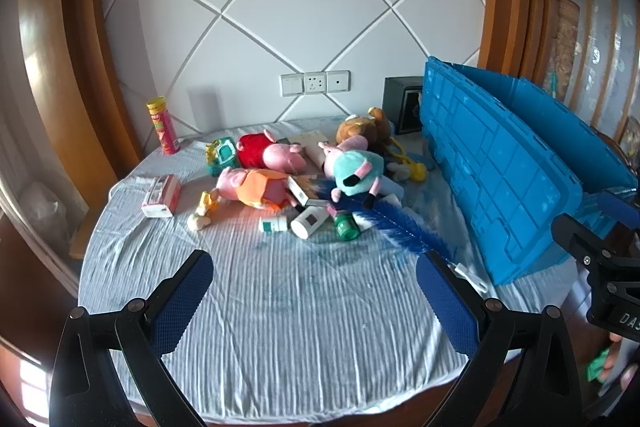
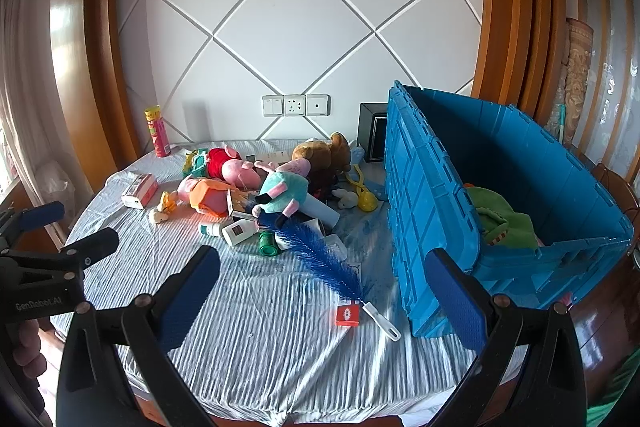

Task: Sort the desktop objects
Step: 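Move both tools toward the pile of toys and bottles on the table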

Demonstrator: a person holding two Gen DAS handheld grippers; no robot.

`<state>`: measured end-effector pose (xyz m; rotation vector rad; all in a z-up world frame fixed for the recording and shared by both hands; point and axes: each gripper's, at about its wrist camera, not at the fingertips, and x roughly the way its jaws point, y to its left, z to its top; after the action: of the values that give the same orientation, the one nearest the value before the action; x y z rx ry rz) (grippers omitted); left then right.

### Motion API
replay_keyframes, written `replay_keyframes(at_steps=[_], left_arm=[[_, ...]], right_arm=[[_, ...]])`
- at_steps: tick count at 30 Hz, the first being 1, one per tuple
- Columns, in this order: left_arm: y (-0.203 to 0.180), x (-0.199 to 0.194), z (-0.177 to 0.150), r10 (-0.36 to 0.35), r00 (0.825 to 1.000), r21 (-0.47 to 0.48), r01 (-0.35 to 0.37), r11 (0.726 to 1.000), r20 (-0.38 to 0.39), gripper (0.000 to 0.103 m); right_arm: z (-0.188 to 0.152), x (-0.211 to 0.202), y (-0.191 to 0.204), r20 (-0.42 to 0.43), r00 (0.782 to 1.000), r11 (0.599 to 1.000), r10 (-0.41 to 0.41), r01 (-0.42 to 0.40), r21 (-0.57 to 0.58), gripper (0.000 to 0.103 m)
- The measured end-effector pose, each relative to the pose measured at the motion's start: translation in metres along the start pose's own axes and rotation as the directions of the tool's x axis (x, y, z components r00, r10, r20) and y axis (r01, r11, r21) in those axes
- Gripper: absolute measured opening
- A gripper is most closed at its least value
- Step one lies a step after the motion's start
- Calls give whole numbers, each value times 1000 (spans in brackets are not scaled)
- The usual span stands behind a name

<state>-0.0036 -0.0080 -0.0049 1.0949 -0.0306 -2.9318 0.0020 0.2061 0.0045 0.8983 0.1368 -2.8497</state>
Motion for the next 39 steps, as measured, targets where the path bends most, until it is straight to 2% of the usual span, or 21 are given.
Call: replay_keyframes(at_steps=[17,25,29,36,39], left_arm=[[26,14,-5,-12,1000,-19,12,1000,-26,103],[52,27,-9,-31,998,-33,29,999,-49,103],[72,40,-14,-19,997,-42,16,999,-72,103],[111,95,-41,-32,985,-73,20,997,-169,103],[116,137,-59,-49,959,-83,27,996,-278,103]], right_arm=[[1,9,22,-24,1000,1000,-10,9,-22,103],[2,19,44,-46,999,999,-22,20,-29,103],[2,28,58,-60,998,999,-27,25,-29,103],[-10,59,76,-126,991,999,-44,43,-10,103],[-23,84,80,-198,979,999,-42,40,-13,103]])
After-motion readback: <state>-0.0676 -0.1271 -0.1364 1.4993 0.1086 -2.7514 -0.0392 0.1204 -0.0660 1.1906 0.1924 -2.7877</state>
